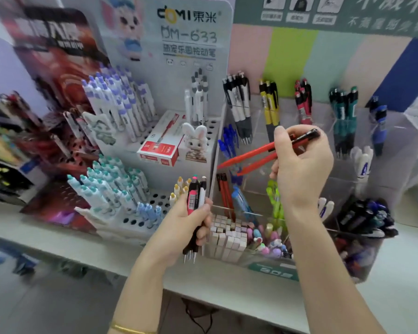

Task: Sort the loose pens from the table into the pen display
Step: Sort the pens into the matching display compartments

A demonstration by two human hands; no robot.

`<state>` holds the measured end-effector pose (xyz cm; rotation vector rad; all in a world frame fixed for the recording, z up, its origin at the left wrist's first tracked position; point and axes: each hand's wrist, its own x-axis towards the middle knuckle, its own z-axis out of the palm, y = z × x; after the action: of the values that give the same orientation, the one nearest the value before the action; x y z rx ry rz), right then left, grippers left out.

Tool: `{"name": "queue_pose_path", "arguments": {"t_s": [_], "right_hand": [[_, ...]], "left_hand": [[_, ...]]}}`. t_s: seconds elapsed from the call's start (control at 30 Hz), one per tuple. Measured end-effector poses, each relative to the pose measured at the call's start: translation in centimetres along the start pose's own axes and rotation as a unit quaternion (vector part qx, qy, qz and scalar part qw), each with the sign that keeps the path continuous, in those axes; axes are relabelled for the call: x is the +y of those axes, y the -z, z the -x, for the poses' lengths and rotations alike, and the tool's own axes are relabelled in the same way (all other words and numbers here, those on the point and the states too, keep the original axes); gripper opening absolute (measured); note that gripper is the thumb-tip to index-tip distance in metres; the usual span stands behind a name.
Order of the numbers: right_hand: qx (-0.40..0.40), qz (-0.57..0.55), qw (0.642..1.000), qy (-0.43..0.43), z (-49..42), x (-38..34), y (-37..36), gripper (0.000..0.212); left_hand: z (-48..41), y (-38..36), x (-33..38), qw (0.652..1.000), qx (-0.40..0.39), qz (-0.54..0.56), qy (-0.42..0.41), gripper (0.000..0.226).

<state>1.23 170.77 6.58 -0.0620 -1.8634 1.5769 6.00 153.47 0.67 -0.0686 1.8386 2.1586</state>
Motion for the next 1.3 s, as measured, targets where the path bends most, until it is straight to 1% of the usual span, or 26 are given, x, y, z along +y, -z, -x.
{"name": "queue_pose_path", "arguments": {"t_s": [0.13,0.23,0.33,0.4,0.47,0.57,0.67,0.7,0.73,0.8,0.87,0.93,1.0,1.07,1.17,1.3], "right_hand": [[-0.092,0.140,0.984,0.056,0.5,0.7,-1.8,0.021],[-0.153,0.253,0.952,0.083,1.2,1.5,-3.4,0.017],[-0.223,0.343,0.911,0.050,1.8,2.8,-4.2,0.017],[-0.263,0.363,0.894,0.020,2.0,3.2,-4.2,0.021],[-0.280,0.347,0.895,-0.004,2.1,3.1,-3.9,0.025],[-0.277,0.278,0.918,-0.049,1.9,2.4,-3.1,0.025],[-0.244,0.158,0.952,-0.092,1.8,1.0,-2.1,0.011],[-0.241,0.123,0.957,-0.106,1.6,0.6,-1.8,0.007],[-0.250,0.100,0.955,-0.123,1.5,0.1,-1.4,0.007],[-0.298,0.082,0.939,-0.151,1.3,-0.7,-1.0,0.012],[-0.336,0.077,0.926,-0.154,1.2,-1.0,-0.6,0.006],[-0.332,0.064,0.929,-0.154,0.8,-1.0,-0.2,0.006],[-0.324,0.032,0.930,-0.172,0.1,-1.1,0.3,0.005],[-0.318,-0.007,0.928,-0.193,-0.5,-1.3,1.0,0.005],[-0.312,-0.042,0.928,-0.200,-1.2,-1.3,1.8,0.008],[-0.317,-0.078,0.919,-0.222,-2.0,-1.0,2.7,0.010]], "left_hand": [[-0.3,0.5,0.3,0.998,-0.019,0.052,-0.017,0.015],[-0.7,0.7,0.6,0.995,-0.037,0.095,-0.019,0.017],[-0.8,0.9,0.9,0.992,-0.055,0.116,-0.021,0.019],[-0.9,1.1,1.1,0.991,-0.063,0.117,-0.020,0.021],[-1.0,1.2,1.2,0.990,-0.073,0.121,-0.013,0.023],[-1.2,1.3,1.3,0.988,-0.086,0.124,-0.004,0.024],[-1.5,1.1,1.5,0.986,-0.102,0.131,-0.003,0.025],[-1.7,1.0,1.5,0.985,-0.110,0.131,-0.003,0.027],[-1.8,0.8,1.6,0.984,-0.121,0.128,-0.003,0.028],[-2.1,0.4,1.8,0.982,-0.146,0.116,-0.001,0.028],[-2.4,0.0,2.0,0.981,-0.165,0.104,0.002,0.024],[-2.8,-0.6,2.4,0.977,-0.196,0.089,0.001,0.023],[-3.1,-1.3,3.1,0.969,-0.235,0.081,0.001,0.028],[-3.5,-2.0,3.7,0.963,-0.257,0.077,0.007,0.034],[-3.9,-3.0,4.3,0.957,-0.281,0.072,0.004,0.031],[-4.3,-4.4,5.2,0.953,-0.299,0.057,0.003,0.023]]}}
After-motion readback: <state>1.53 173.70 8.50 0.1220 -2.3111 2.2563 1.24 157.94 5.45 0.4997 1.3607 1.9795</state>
